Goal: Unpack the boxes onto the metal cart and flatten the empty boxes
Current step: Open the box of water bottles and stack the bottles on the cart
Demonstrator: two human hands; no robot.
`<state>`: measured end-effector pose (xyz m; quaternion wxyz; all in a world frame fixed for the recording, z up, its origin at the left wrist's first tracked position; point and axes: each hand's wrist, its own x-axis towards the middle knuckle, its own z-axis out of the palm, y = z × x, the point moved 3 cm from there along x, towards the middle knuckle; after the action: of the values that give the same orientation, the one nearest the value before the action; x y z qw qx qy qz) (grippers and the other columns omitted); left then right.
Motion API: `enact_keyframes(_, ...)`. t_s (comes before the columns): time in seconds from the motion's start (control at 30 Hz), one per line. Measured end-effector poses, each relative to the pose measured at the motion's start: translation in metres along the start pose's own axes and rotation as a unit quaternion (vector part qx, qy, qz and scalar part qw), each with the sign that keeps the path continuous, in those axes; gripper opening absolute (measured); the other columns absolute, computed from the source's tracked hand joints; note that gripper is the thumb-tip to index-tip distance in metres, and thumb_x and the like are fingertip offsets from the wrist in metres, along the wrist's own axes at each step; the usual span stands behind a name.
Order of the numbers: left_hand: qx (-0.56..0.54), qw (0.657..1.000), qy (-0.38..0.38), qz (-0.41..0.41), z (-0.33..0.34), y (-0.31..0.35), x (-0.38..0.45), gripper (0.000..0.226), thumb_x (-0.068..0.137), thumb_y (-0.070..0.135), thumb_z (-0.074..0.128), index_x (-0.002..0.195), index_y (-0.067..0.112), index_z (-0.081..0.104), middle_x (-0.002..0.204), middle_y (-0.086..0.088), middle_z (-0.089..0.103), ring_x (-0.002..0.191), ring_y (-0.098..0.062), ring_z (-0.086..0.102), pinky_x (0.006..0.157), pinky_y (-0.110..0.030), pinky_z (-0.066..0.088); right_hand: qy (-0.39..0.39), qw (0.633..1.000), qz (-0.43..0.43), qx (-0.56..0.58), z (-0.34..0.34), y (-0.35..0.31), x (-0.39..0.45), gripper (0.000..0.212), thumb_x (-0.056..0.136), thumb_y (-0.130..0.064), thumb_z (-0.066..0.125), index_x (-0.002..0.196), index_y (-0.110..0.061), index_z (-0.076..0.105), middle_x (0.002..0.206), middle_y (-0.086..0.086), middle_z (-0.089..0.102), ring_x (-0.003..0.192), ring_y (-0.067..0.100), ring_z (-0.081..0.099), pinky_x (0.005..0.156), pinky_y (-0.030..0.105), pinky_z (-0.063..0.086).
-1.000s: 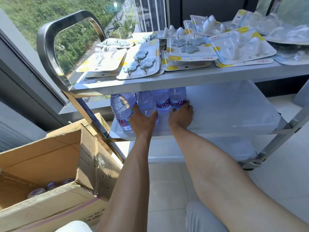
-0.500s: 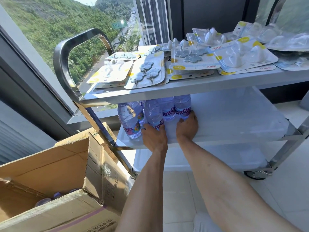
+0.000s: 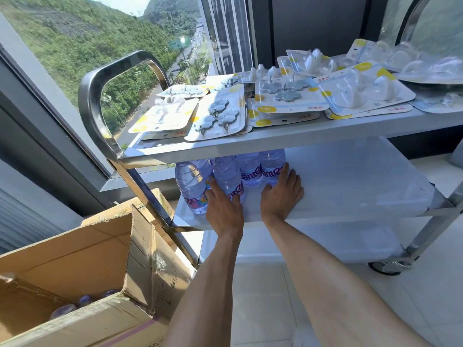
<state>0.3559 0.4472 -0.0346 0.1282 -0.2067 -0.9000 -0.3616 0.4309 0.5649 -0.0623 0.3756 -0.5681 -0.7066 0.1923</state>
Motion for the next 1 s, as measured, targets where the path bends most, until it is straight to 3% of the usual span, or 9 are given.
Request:
enact_keyframes(0.3, -0.049, 0.996, -0.015, -0.076, 0.012, -0.002, 0.002, 0.055, 0.082, 0.032, 0.073, 0.125, 0.013, 0.046, 0.117, -0.01, 0.062, 0.106, -0.033, 0.062, 0.085, -0.042, 0.051, 0.0, 1.0, 0.006, 0.02, 0.004, 0.003, 0.002, 0.07, 0.088, -0.015, 0.061, 0.151, -0.016, 0.03, 0.14, 0.01, 0.052, 0.138, 0.031, 0.034, 0.111, 0.045, 0.021)
enact_keyframes(0.47, -0.053, 0.994, -0.021, -0.093, 0.017, -0.008, 0.003, 0.063, 0.073, 0.056, 0.07, 0.118, 0.015, 0.055, 0.107, -0.004, 0.069, 0.096, -0.028, 0.066, 0.08, -0.039, 0.055, 0.022, 0.999, -0.011, 0.038, 0.006, 0.002, 0.002, 0.072, 0.083, -0.013, 0.063, 0.149, -0.01, 0.034, 0.131, 0.015, 0.056, 0.126, 0.033, 0.044, 0.107, 0.043, 0.027)
enact_keyframes(0.77, -0.074, 0.989, 0.014, -0.13, 0.014, -0.013, -0.002, 0.051, 0.081, 0.047, 0.071, 0.113, 0.012, 0.055, 0.106, -0.007, 0.068, 0.094, -0.03, 0.066, 0.08, -0.037, 0.053, 0.029, 0.996, -0.006, 0.079, 0.001, 0.001, 0.0, 0.069, 0.079, -0.009, 0.061, 0.145, -0.006, 0.04, 0.123, 0.019, 0.059, 0.117, 0.034, 0.051, 0.103, 0.04, 0.033)
enact_keyframes(0.9, -0.117, 0.985, -0.025, -0.128, 0.009, -0.012, 0.007, 0.056, 0.08, 0.04, 0.075, 0.123, 0.011, 0.053, 0.117, -0.008, 0.066, 0.104, -0.03, 0.064, 0.088, -0.037, 0.052, 0.024, 0.996, -0.014, 0.082, -0.003, 0.0, -0.001, 0.07, 0.077, -0.009, 0.059, 0.144, -0.004, 0.04, 0.12, 0.02, 0.059, 0.115, 0.036, 0.052, 0.102, 0.041, 0.036)
enact_keyframes(1.0, -0.102, 0.99, -0.023, -0.091, -0.004, -0.02, 0.005, 0.054, 0.078, 0.048, 0.073, 0.118, 0.014, 0.059, 0.111, -0.005, 0.07, 0.098, -0.027, 0.066, 0.084, -0.036, 0.051, 0.02, 0.997, -0.019, 0.075, -0.003, -0.001, 0.0, 0.071, 0.076, -0.007, 0.056, 0.145, -0.002, 0.038, 0.12, 0.021, 0.059, 0.114, 0.037, 0.051, 0.1, 0.043, 0.038)
